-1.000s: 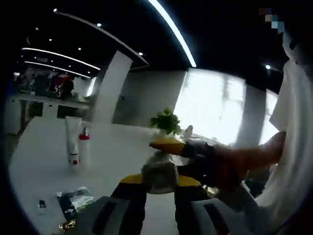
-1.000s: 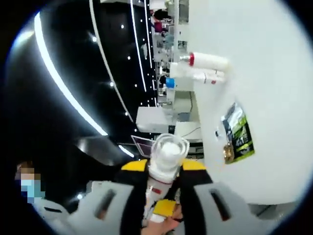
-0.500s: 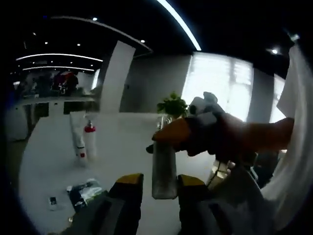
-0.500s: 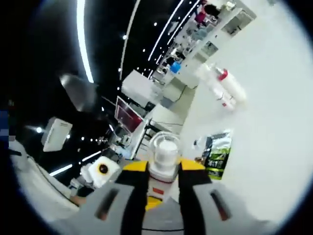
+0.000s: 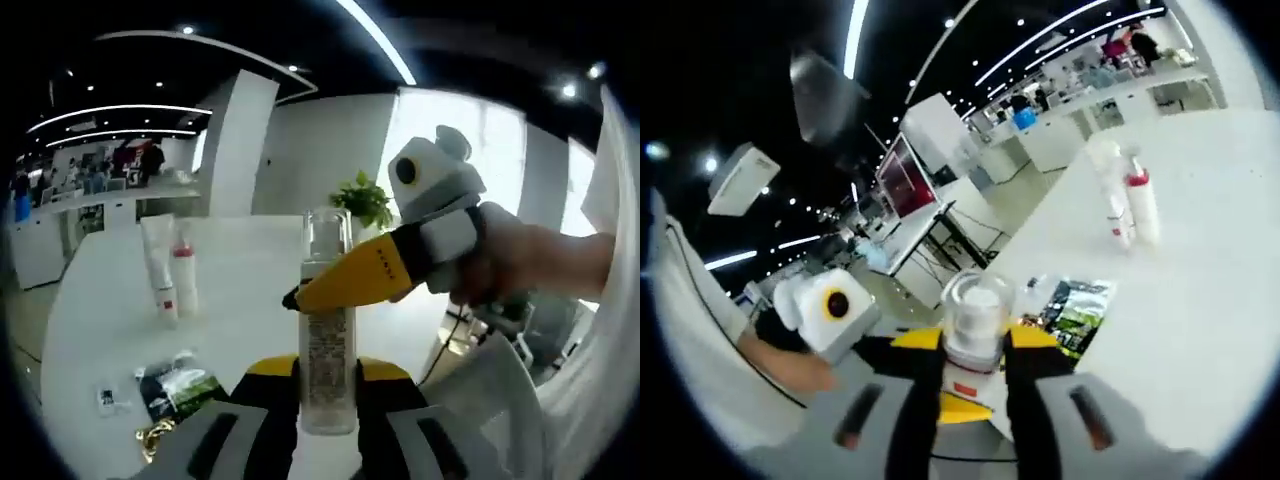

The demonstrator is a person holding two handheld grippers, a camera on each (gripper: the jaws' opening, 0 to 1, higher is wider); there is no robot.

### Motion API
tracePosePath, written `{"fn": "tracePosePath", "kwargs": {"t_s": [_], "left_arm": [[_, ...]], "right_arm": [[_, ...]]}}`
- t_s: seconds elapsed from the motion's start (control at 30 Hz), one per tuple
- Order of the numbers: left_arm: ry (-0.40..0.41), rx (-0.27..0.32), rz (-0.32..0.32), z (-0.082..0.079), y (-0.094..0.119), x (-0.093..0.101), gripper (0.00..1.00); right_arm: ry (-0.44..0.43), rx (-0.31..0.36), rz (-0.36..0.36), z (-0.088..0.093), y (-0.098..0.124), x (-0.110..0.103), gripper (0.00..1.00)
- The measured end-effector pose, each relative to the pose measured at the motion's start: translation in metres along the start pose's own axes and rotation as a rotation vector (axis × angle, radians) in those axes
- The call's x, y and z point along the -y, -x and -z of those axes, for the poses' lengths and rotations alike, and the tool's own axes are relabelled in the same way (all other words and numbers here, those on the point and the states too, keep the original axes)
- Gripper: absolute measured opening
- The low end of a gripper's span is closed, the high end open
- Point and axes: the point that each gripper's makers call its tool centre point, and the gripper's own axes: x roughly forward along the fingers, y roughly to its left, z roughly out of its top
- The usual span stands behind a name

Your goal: Arrange the skincare products in the storage area until every visible bottle or jar stands upright without overlapping.

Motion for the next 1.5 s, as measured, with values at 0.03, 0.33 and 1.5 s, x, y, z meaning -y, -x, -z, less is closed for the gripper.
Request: {"fn": "tracePosePath", "kwargs": {"t_s": [0.03,0.33,1.5], "left_arm": [[0.008,0.002,-0.002,0.000,0.000,0.000,0.21],[0.287,0.117,0.007,-0.014,0.004,-0.009,0.21],[0.320,0.085,0.025,-0.001,0.006,-0.003,0.21]], "right_arm": [[0.001,0.001,0.000,0.000,0.000,0.000,0.24],[0.045,0.023,0.024,-0.002,-0.007,-0.005,0.25],[0.011,0.037,-0.001,0.013,-0.004,-0.005,0.24]]}}
